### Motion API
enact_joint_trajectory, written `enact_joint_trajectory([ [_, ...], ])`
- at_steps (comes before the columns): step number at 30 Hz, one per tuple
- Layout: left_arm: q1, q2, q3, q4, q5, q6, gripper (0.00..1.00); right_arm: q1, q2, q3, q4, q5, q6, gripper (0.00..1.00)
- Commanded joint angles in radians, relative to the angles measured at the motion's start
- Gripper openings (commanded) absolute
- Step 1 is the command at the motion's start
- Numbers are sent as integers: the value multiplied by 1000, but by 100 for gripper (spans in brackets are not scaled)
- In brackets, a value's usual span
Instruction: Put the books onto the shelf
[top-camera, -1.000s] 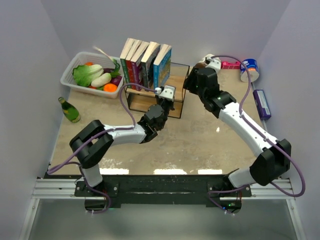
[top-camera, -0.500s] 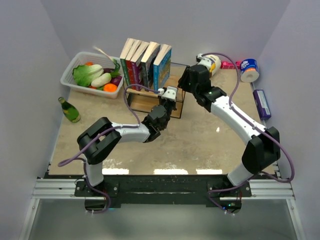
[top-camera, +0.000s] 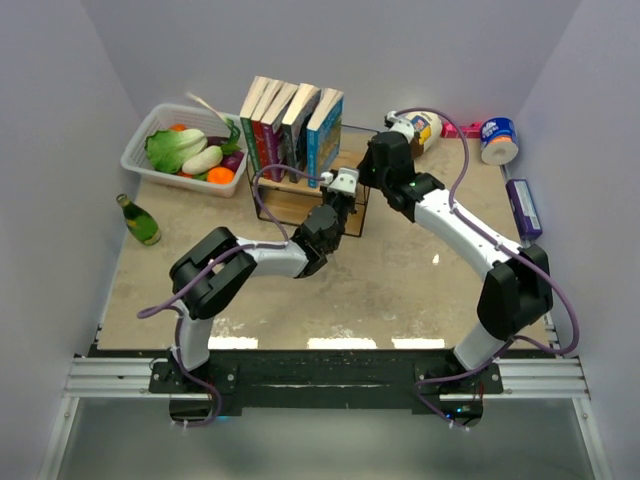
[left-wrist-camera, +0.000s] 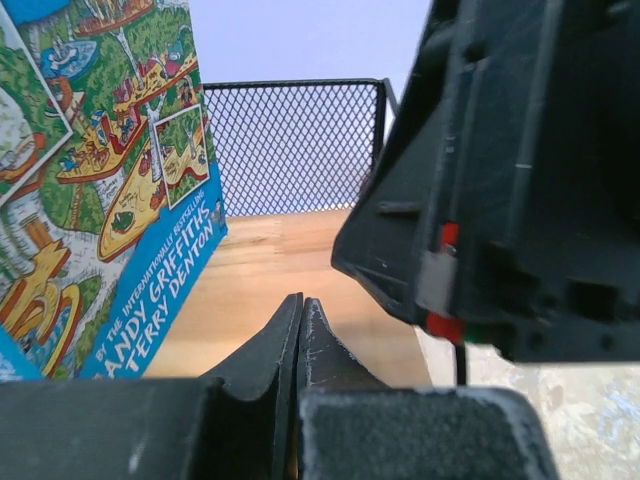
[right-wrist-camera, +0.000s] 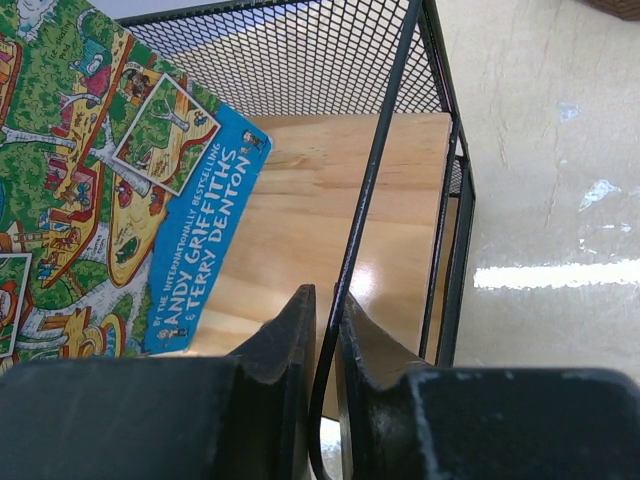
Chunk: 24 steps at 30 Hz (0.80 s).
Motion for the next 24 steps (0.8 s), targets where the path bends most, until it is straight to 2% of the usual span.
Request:
enact_joint_trajectory([
  [1, 42, 30, 79, 43, -15, -11, 0, 0, -15, 32, 14, 9, -6, 8],
  [11, 109, 78, 185, -28, -78, -23, 0, -6, -16, 15, 21, -4, 2, 0],
  [24, 152, 64, 196, -121, -222, -29, 0, -9, -16, -3, 29, -14, 14, 0],
])
